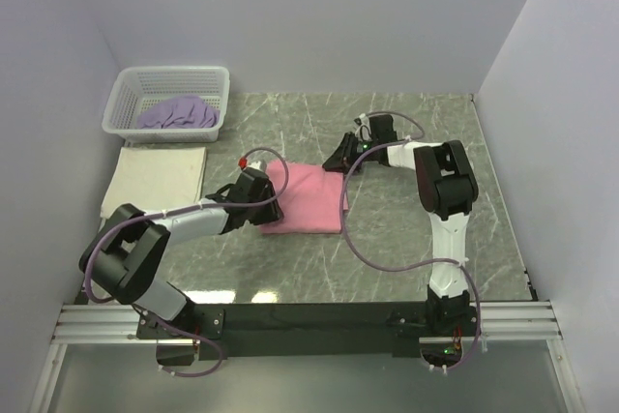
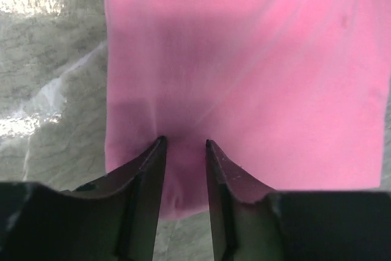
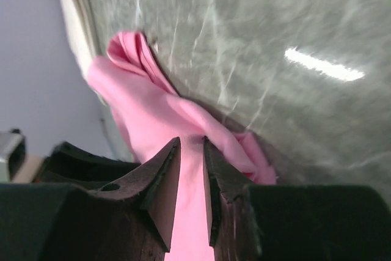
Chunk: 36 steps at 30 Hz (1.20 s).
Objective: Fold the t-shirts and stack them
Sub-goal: Fold the tshirt
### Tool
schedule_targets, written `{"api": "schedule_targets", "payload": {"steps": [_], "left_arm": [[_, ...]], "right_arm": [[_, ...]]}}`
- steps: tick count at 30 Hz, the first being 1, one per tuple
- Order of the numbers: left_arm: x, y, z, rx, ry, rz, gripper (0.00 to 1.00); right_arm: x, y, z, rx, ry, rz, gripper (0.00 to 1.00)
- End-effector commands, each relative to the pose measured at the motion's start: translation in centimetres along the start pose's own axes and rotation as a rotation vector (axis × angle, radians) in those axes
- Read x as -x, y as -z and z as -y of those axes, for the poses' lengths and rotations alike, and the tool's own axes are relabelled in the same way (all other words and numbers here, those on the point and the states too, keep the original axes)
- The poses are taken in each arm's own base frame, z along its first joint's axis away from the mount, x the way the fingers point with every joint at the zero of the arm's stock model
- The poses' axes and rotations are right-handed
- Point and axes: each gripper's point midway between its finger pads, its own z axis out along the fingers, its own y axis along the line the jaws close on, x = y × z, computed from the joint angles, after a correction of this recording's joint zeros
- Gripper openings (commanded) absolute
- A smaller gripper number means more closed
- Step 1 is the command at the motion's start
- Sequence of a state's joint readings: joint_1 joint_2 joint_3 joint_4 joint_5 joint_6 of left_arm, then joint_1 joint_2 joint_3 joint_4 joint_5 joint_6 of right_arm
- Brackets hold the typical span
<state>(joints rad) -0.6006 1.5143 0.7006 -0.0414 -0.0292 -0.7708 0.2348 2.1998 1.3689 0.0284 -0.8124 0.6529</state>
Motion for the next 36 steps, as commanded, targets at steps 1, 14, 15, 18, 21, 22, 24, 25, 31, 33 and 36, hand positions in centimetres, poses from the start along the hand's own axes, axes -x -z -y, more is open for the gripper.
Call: {"api": "schedule_targets", "payload": {"steps": [1, 14, 15, 18, 21, 22, 24, 25, 31, 33, 36], "left_arm": [[-1.0, -0.4, -0.6, 0.01, 0.048, -0.01, 0.37], [2.0, 2.4, 1.4, -0.041, 0.066, 0.078, 0.5], [3.1, 2.7, 1.9, -0.043, 0.063, 0.107, 0.52], [7.1, 3.8, 4.0, -0.078, 0.052, 0.187, 0.56], [10.5, 3.3, 4.8, -0.084, 0.044, 0.234, 0.55], [12.4, 3.3, 5.2, -0.095, 0.044, 0.257, 0.52], [13.1, 1.4, 4.8, -0.074, 0.04, 0.244, 0.48], [14.3, 1.2, 5.1, -0.086, 0.035, 0.253, 0.42], [15.7, -4.5, 3.5, -0.04, 0.033, 0.204, 0.24], [14.9, -6.7, 2.3, -0.014, 0.04, 0.159, 0.22], [15.4, -8.5, 0.6, 0.019, 0.071, 0.147, 0.23]], "right_arm": [[3.6, 0.7, 0.5, 0.033, -0.056, 0.117, 0.29], [5.3, 3.9, -3.8, 0.091, -0.013, 0.177, 0.29], [5.2, 4.3, -4.1, 0.092, 0.0, 0.183, 0.29], [4.7, 5.4, -5.3, 0.099, 0.037, 0.199, 0.29], [3.8, 5.5, -5.7, 0.1, 0.06, 0.191, 0.29], [3.5, 5.3, -5.6, 0.098, 0.063, 0.183, 0.29], [2.6, 4.6, -5.4, 0.097, 0.065, 0.153, 0.29], [2.4, 4.4, -5.1, 0.097, 0.063, 0.144, 0.29], [1.4, 2.4, -2.1, 0.068, 0.017, 0.107, 0.28], [1.6, 2.1, -1.3, 0.052, 0.016, 0.106, 0.28], [1.9, 1.5, 0.8, 0.0, -0.007, 0.112, 0.28]]}}
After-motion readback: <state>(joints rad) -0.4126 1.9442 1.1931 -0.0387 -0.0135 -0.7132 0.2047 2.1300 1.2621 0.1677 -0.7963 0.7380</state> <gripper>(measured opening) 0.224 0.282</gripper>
